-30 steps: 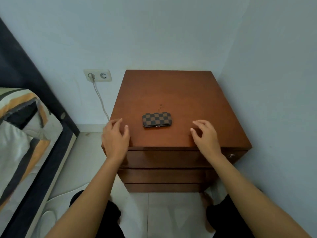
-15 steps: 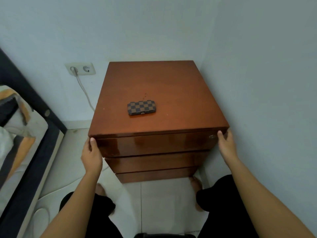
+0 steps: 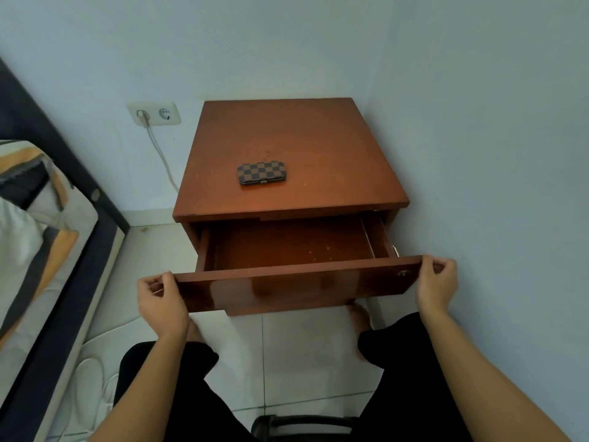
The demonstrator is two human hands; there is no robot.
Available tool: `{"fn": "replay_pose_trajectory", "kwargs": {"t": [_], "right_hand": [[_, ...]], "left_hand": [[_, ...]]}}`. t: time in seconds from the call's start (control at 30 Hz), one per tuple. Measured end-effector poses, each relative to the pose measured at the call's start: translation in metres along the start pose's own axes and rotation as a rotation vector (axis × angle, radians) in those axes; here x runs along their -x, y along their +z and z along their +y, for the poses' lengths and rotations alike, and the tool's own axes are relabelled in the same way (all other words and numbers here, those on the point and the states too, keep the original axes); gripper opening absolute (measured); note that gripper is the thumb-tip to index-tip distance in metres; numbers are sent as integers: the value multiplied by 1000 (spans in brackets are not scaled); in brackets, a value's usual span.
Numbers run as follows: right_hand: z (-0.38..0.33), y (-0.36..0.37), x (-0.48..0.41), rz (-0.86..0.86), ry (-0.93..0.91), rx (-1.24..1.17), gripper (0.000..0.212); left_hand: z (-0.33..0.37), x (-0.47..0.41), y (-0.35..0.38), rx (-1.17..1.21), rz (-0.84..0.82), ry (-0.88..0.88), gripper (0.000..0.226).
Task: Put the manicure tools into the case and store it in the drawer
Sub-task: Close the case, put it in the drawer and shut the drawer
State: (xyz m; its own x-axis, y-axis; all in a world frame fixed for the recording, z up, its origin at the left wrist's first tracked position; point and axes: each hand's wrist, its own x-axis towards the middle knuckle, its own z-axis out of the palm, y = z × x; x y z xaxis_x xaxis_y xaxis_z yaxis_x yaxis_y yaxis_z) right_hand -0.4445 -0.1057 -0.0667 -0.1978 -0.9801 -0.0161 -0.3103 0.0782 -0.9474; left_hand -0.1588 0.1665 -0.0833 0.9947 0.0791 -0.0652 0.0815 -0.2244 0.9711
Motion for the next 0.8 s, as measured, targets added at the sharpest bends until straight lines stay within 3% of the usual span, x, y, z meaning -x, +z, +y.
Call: {"fn": "replay_pose_trajectory", "kwargs": {"t": [0.2, 0.3, 0.47, 0.63, 0.8], "right_hand": [[9, -20, 9, 11, -23, 15, 12], [-1, -20, -6, -72, -166, 142, 13], [-44, 9, -25, -278, -463, 264, 8], [-92, 82, -18, -491, -736, 306, 7], [-132, 163, 3, -824, -881, 397, 23]], "left_hand": [[-11, 12, -20, -61, -26, 35, 17], [4, -2, -25, -140, -92, 137, 10], [55, -29, 1, -273, -92, 330, 20], [81, -53, 64, -397, -307, 536, 21], [91, -74, 126, -670, -438, 604, 40]]}}
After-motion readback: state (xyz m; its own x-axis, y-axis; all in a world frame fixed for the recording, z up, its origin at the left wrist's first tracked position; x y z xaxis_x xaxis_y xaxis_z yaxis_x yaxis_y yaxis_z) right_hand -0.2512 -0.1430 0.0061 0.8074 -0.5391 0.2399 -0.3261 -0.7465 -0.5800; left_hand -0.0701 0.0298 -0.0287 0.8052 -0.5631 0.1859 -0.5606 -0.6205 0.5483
